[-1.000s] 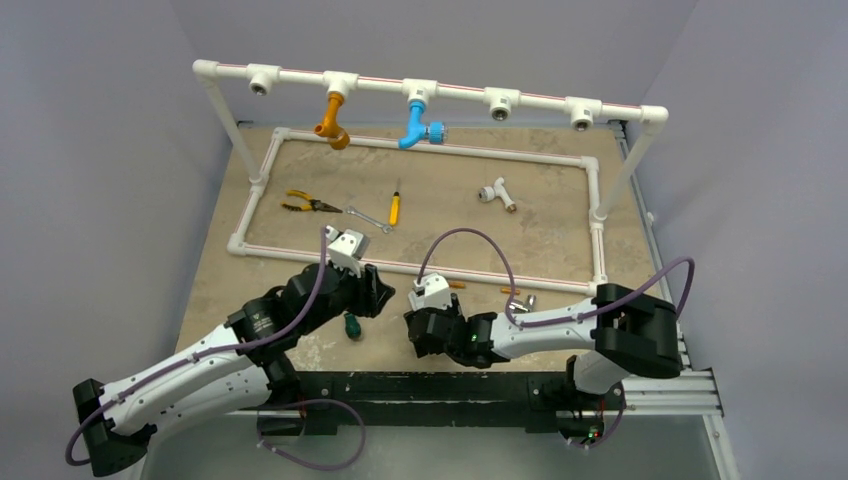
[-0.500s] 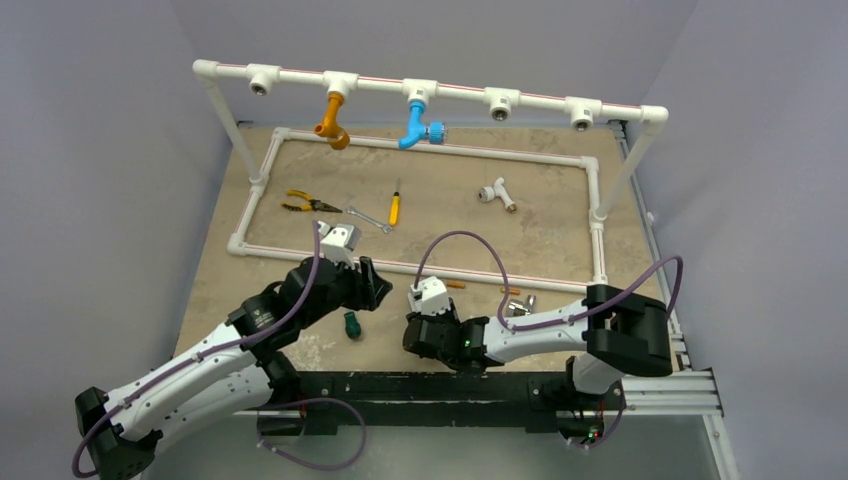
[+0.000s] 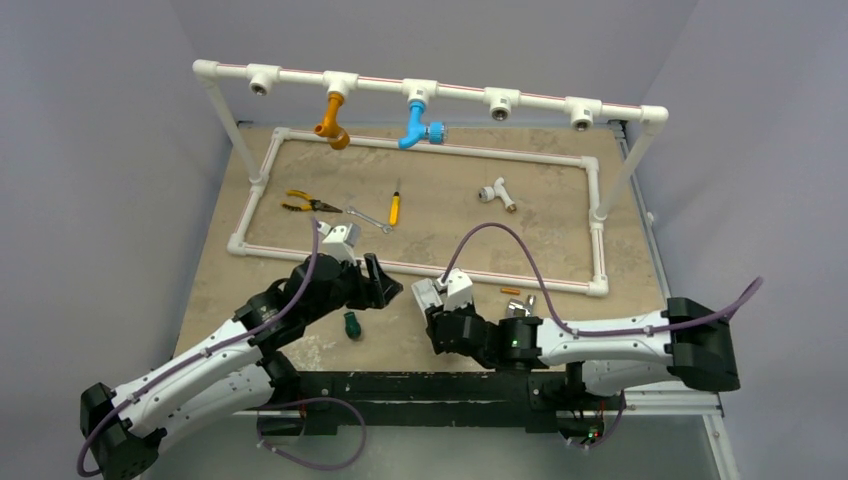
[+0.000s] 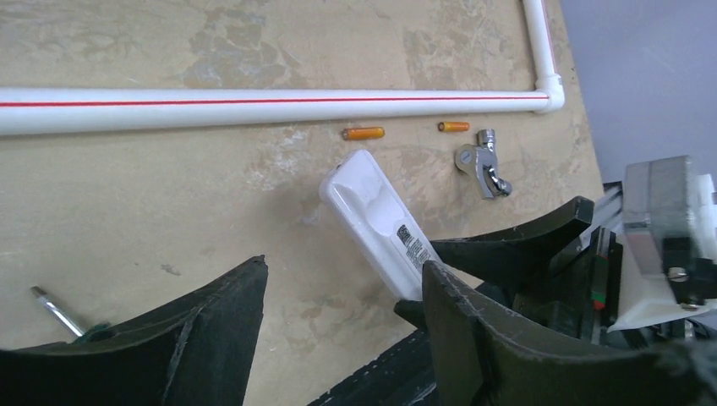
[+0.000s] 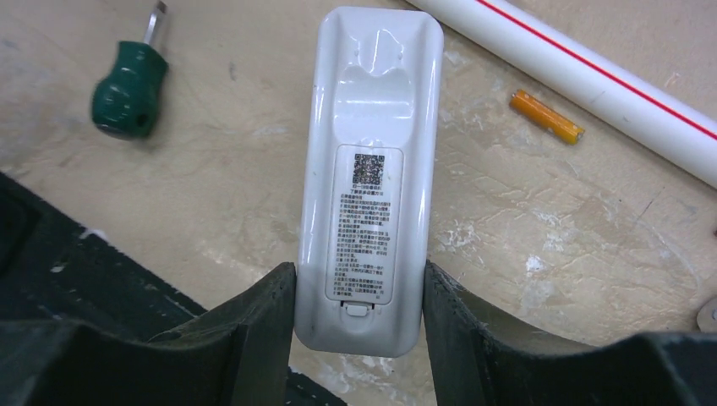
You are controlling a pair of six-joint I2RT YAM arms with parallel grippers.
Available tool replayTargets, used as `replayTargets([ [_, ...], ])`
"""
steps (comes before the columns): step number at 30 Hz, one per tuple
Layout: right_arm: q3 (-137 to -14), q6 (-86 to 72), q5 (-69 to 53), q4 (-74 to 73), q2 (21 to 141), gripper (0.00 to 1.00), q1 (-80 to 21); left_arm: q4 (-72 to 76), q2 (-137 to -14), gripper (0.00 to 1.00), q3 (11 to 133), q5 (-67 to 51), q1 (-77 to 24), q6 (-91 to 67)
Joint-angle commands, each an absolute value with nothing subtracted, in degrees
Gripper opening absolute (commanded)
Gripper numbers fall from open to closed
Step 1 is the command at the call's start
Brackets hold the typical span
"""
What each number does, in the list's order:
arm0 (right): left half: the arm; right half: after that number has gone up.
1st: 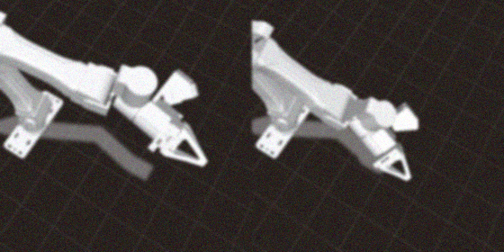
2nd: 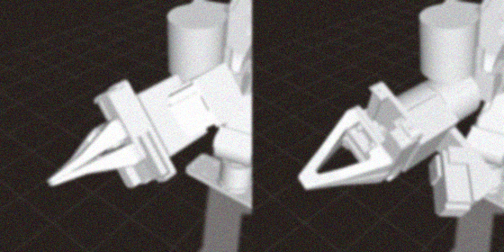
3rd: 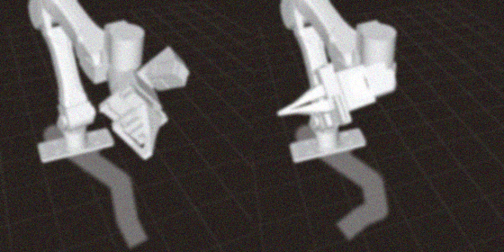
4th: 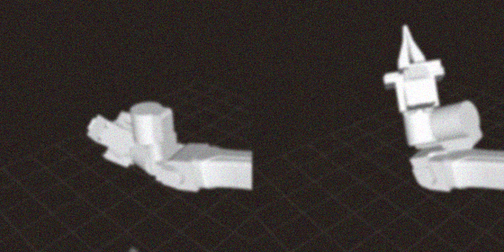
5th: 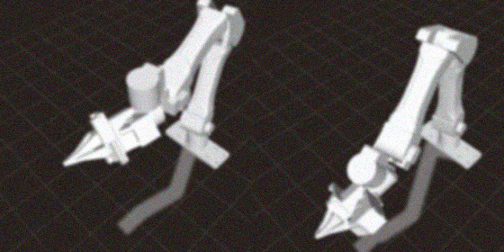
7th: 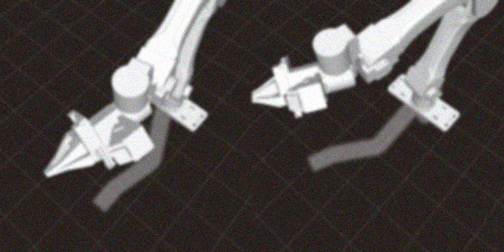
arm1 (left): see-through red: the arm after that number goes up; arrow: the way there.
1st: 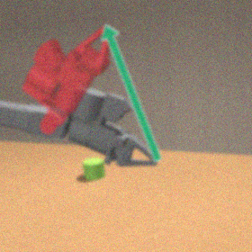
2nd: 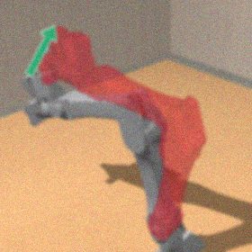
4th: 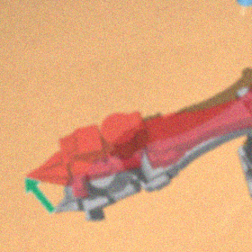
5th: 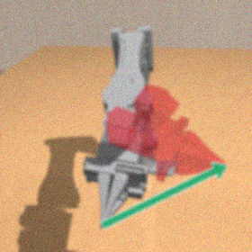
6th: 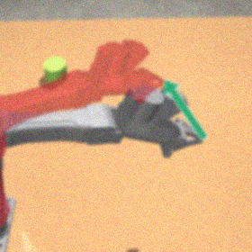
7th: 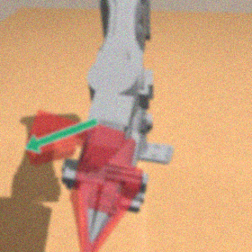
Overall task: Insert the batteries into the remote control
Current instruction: Pick up the remote control from the center of the board.
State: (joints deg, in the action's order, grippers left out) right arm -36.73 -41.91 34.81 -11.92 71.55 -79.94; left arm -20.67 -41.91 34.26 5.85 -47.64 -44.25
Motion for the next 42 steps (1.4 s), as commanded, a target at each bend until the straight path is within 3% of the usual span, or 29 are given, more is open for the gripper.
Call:
replayTargets([
  [1,-35.6,-38.1,33.1,-7.2,64.8,0.00,-80.2,-12.2,-42.0,0.67,32.2,0.4,-47.2,-51.8],
  [9,-33.4,-40.1,32.8,-4.4,55.5,0.00,-80.2,-5.0,-43.1,0.72,31.1,-6.6,-47.2,-55.8],
  [23,-33.1,-36.8,28.4,-0.7,51.5,0.00,-80.2,2.5,-47.2,0.67,29.7,-9.4,-47.3,-59.0],
  [32,-32.8,-34.5,25.9,1.7,50.8,0.00,-80.2,2.4,-47.0,0.60,29.5,-9.1,-47.3,-58.8],
  [42,-32.9,-32.6,23.9,2.6,50.3,0.00,-80.2,3.2,-47.9,0.43,29.8,-9.3,-47.3,-58.9],
])
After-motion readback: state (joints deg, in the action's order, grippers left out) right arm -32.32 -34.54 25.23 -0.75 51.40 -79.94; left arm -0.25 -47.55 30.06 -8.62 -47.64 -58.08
